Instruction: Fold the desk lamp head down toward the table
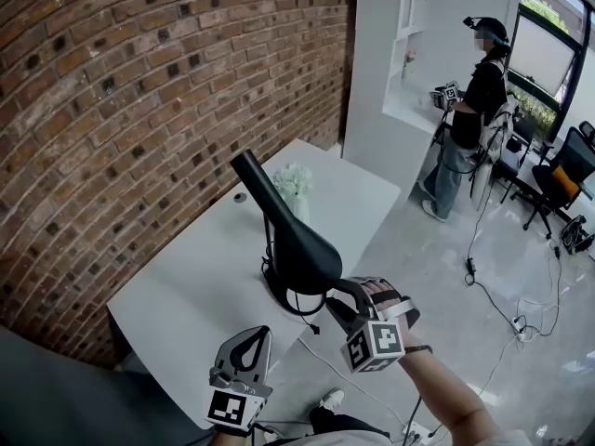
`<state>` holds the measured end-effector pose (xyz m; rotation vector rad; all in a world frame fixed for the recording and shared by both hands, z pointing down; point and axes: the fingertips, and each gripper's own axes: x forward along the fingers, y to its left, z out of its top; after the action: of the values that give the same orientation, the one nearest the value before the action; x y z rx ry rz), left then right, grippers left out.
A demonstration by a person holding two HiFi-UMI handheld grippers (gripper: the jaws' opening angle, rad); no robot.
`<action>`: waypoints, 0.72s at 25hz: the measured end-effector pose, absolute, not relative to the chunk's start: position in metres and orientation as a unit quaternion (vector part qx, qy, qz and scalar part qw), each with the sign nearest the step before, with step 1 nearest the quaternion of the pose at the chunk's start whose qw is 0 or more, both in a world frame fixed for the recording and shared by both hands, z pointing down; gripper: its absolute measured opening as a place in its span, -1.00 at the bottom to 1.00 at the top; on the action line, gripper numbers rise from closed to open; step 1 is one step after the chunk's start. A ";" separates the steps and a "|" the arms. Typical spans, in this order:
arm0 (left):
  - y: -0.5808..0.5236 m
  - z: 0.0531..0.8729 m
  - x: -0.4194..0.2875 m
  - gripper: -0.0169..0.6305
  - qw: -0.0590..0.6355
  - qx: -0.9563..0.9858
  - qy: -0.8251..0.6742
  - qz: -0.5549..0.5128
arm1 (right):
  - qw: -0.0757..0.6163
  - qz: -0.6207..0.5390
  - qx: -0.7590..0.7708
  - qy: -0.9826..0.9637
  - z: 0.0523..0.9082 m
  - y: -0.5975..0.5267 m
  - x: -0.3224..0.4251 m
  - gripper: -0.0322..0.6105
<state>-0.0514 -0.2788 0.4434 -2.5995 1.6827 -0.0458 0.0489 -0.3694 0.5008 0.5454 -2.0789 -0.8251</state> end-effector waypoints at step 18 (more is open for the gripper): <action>-0.287 0.453 -0.073 -0.92 0.014 -0.816 0.576 -0.042 | 0.345 -0.273 0.226 -0.869 0.520 -0.387 0.031 -0.54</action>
<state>-0.0727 -0.2875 0.4534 -2.5417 1.7951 -0.1321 0.0305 -0.3875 0.5198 0.5879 -2.2563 -0.7089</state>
